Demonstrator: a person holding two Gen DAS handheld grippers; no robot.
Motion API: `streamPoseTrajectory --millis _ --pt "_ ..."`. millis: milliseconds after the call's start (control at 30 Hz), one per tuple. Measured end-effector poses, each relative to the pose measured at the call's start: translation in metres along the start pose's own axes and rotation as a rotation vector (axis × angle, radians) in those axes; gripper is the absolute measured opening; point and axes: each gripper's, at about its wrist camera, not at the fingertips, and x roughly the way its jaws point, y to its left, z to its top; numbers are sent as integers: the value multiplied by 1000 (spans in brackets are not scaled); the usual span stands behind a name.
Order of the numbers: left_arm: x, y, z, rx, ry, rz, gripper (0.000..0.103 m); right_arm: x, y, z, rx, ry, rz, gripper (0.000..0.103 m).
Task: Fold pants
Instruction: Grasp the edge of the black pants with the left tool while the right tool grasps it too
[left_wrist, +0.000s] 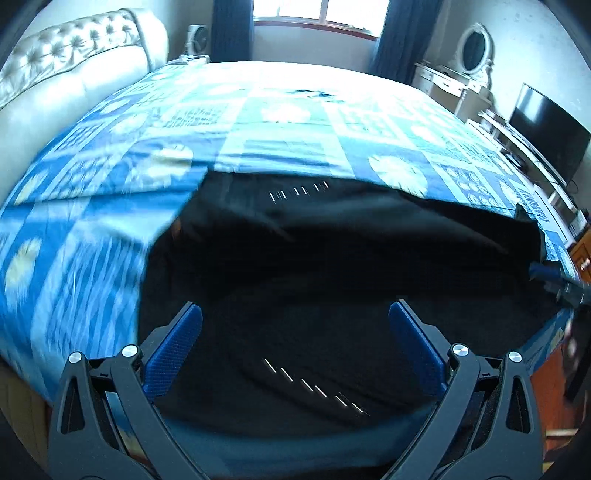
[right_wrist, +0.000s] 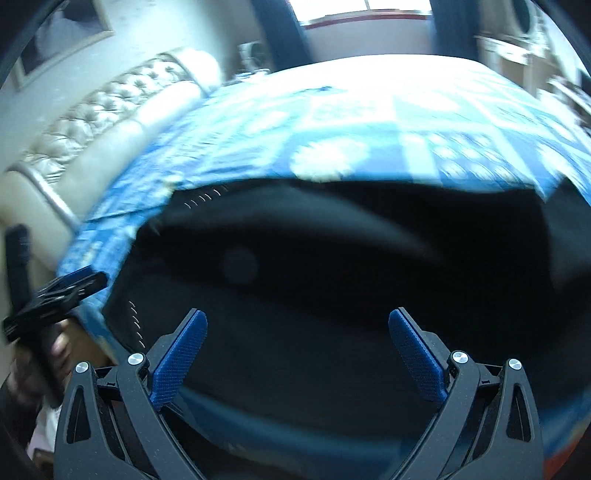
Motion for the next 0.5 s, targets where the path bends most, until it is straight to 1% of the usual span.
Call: streamPoseTrajectory --millis 67,100,133,200,267,333,433,500 --pt "12 22 23 20 12 -31 101 13 -8 38 -25 18 50 98" --pt "21 35 34 19 20 -31 101 22 -12 55 -46 31 63 98" --pt "32 49 47 16 31 -28 101 31 -14 66 -66 43 57 98" --pt "66 80 73 9 79 -69 101 61 -20 94 -110 107 43 98" --pt "95 100 87 -18 117 -71 101 91 -29 111 -120 189 77 98" --pt "126 116 101 -17 161 -92 101 118 -39 121 -120 273 100 98" --pt "159 121 112 10 195 -120 101 143 -46 123 -143 343 140 98" --pt "173 121 118 36 205 -134 101 157 -50 123 -158 381 162 98"
